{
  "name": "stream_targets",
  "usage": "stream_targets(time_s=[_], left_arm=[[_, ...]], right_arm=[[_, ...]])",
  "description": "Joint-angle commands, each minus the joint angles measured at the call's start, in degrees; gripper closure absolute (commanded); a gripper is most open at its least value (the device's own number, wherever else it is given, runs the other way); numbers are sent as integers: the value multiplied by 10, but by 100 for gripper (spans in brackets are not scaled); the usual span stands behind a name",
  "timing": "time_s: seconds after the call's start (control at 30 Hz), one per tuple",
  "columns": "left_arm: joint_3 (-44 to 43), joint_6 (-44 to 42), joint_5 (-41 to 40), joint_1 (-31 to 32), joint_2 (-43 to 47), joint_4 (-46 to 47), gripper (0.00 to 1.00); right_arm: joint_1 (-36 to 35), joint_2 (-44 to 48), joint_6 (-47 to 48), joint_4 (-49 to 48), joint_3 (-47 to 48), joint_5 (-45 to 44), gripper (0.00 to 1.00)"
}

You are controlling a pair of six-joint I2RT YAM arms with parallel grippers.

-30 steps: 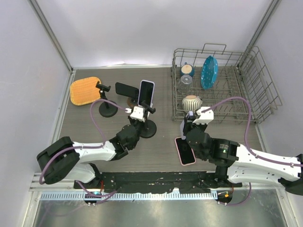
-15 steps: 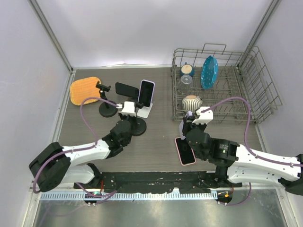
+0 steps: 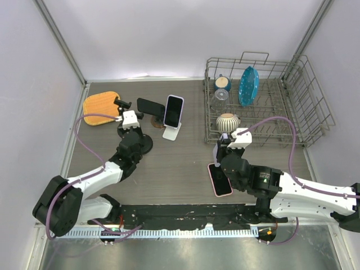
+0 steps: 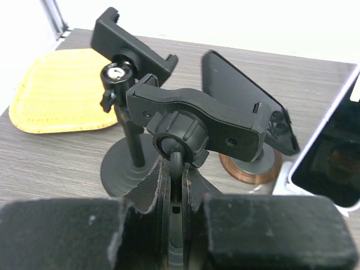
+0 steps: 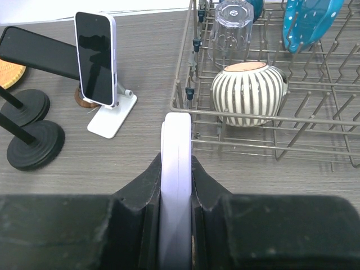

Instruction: Remove the phone from the phone stand

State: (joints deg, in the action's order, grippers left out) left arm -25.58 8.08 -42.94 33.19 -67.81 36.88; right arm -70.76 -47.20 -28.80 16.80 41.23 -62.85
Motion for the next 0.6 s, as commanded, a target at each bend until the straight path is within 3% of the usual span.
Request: stream_targets(time_s=[0.0,0.23,0.43,0.57], left_arm=[[4,-10,-13,-42,-21,-2,100],[-4,-21,-4,-97,-37,21,100],[-12,-16,42,-101,-26,-11,100],[-9,-17,23,-100,4,-51,97]], right_arm=[[-3,23,2,-46,3,-11,99],[-3,34,15,-52,-2,-14,99],[-3,38,17,-53,-9,-17,99],[-3,36,19,-55,-9,-14,99]])
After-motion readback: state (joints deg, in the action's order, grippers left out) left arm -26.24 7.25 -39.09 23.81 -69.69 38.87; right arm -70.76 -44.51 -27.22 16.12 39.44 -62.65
